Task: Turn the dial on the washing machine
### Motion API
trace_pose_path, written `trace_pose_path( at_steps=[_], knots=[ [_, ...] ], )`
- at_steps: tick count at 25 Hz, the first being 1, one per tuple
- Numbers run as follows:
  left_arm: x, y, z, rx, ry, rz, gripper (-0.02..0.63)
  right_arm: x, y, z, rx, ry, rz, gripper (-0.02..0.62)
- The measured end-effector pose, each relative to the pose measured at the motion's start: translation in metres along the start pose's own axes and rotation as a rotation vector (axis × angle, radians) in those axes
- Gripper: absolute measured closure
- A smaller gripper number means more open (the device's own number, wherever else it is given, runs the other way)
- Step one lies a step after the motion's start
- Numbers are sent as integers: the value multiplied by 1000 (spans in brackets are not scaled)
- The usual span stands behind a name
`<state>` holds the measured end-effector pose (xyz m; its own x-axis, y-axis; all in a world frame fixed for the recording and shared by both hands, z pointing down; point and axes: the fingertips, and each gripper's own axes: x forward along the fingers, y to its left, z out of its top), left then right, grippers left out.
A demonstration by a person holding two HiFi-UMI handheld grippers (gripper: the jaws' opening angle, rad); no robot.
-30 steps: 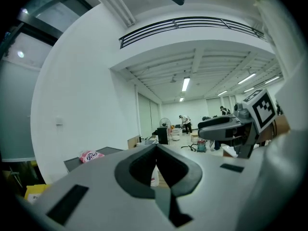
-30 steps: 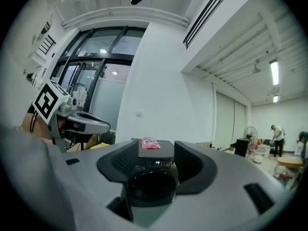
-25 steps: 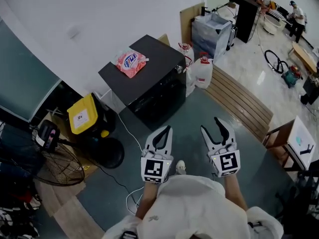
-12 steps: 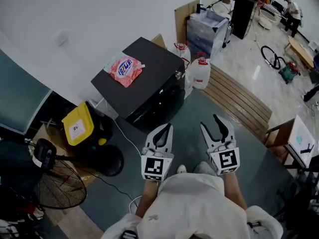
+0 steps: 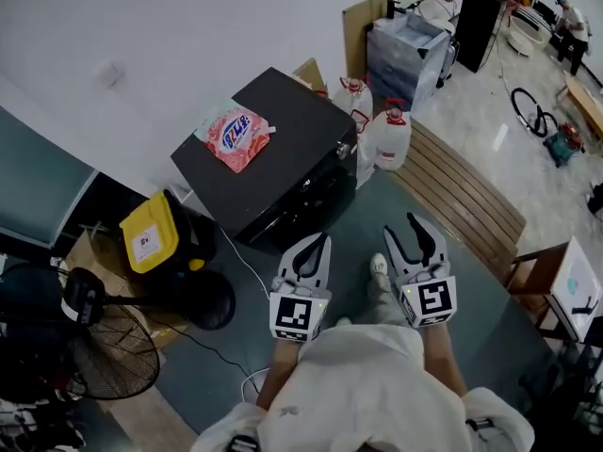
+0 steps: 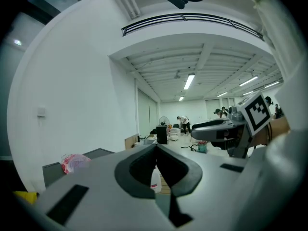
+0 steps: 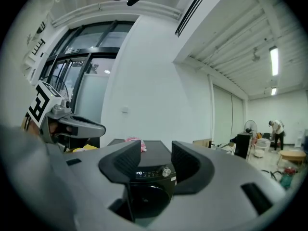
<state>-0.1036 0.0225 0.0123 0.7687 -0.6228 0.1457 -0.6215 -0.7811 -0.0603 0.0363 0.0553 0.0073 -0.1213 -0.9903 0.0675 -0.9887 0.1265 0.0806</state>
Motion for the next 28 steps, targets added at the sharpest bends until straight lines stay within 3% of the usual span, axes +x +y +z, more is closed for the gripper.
trace_pose_path(
  at_steps=[14,23,28],
  knots=[
    [131,24,-8,-42,93,148,592,119,-91,-32,61,65,215,405],
    [170,56,-36,-81,149,243,592,177,-104,-59,39,123,326,410],
    [195,72,-67,-98,183,263,592,210,-104,-92,36,161,378,411]
  ],
)
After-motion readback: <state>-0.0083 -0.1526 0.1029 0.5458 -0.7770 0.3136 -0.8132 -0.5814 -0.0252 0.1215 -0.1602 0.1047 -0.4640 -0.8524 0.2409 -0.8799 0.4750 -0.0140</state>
